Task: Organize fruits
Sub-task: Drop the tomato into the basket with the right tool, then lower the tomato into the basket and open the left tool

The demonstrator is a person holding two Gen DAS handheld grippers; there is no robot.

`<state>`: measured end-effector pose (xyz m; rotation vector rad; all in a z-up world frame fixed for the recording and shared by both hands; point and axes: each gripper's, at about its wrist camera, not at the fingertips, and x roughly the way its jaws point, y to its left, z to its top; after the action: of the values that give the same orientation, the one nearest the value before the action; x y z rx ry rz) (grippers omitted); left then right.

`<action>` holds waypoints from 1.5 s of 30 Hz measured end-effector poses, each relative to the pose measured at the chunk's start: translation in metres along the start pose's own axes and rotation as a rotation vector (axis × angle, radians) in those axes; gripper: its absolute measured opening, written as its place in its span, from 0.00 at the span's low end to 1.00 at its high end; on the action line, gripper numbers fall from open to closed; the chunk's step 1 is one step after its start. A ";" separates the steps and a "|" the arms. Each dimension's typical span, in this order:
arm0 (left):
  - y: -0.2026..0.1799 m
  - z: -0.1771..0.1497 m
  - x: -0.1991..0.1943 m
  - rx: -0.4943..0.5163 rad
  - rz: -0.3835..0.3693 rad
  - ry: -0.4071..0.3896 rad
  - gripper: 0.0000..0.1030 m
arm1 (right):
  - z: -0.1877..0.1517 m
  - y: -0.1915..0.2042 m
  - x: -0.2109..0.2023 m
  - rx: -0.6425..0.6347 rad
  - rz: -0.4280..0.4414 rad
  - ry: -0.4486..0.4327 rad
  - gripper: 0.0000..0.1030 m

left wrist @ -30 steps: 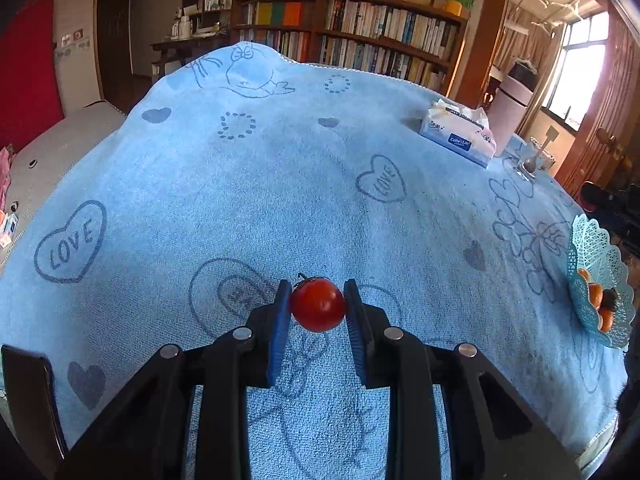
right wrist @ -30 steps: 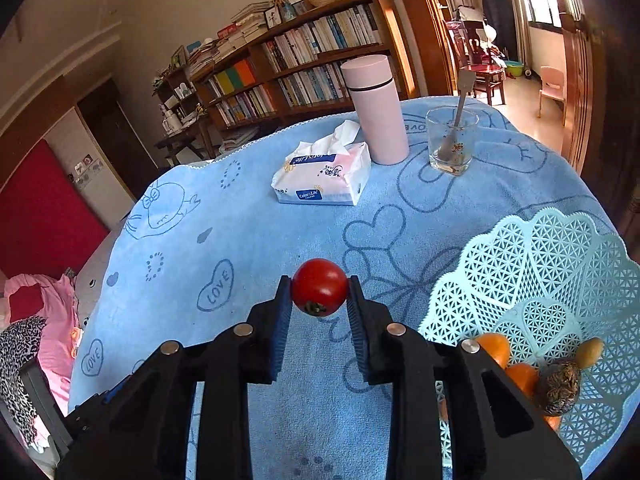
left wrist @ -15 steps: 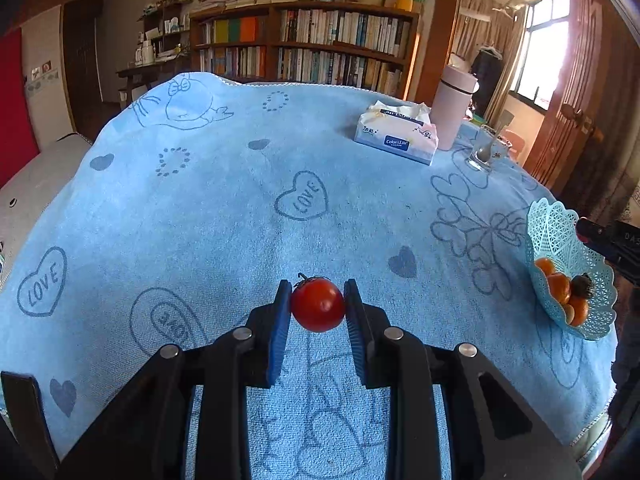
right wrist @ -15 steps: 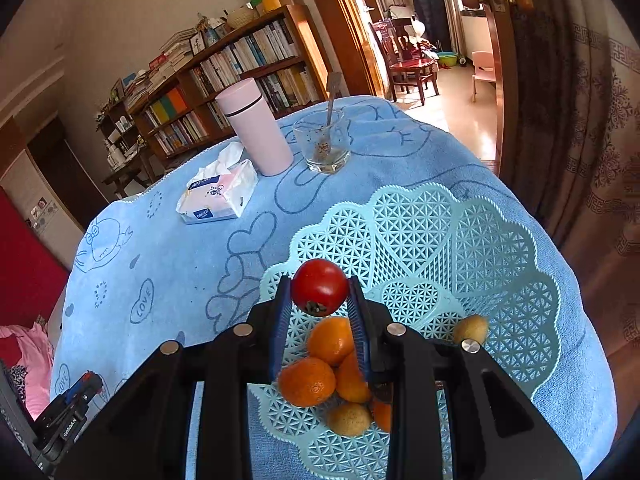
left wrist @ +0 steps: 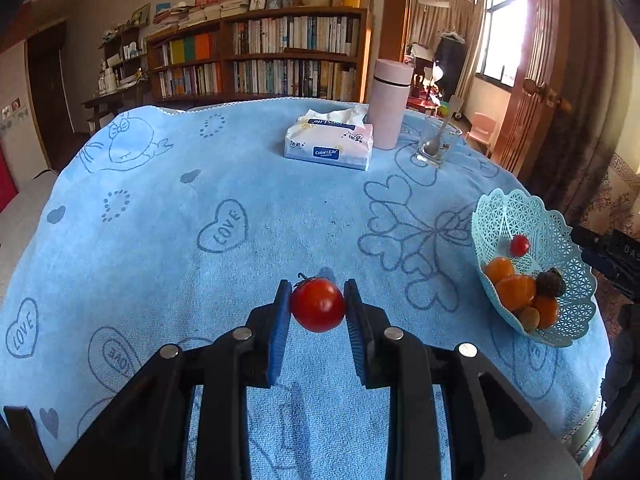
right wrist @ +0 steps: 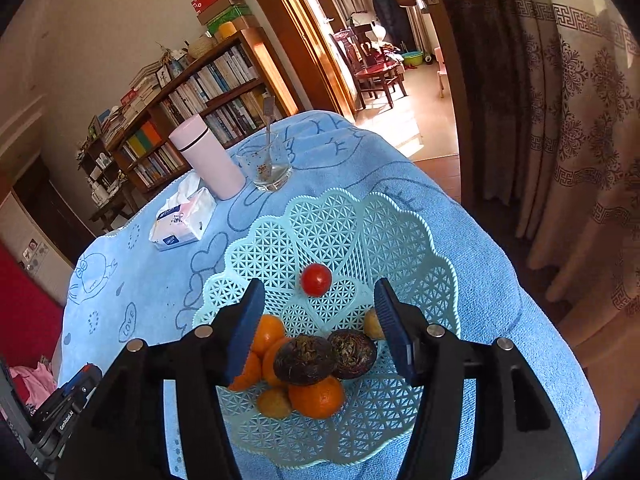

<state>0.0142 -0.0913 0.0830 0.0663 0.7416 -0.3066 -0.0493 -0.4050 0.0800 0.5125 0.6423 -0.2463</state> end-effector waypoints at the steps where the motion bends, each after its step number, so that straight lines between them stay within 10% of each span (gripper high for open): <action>1: -0.008 0.003 0.002 0.012 -0.011 0.001 0.26 | -0.002 -0.003 -0.003 -0.002 -0.009 -0.007 0.63; 24: -0.164 0.045 0.038 0.247 -0.236 -0.016 0.27 | -0.027 -0.038 -0.036 -0.060 -0.104 -0.047 0.71; 28: -0.167 0.045 0.034 0.257 -0.242 -0.047 0.70 | -0.028 -0.038 -0.037 -0.054 -0.100 -0.048 0.77; 45: -0.157 0.038 0.021 0.296 -0.156 -0.092 0.90 | -0.036 -0.024 -0.043 -0.089 -0.099 -0.038 0.94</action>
<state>0.0069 -0.2530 0.1041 0.2734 0.6071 -0.5638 -0.1103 -0.4039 0.0729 0.3901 0.6393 -0.3191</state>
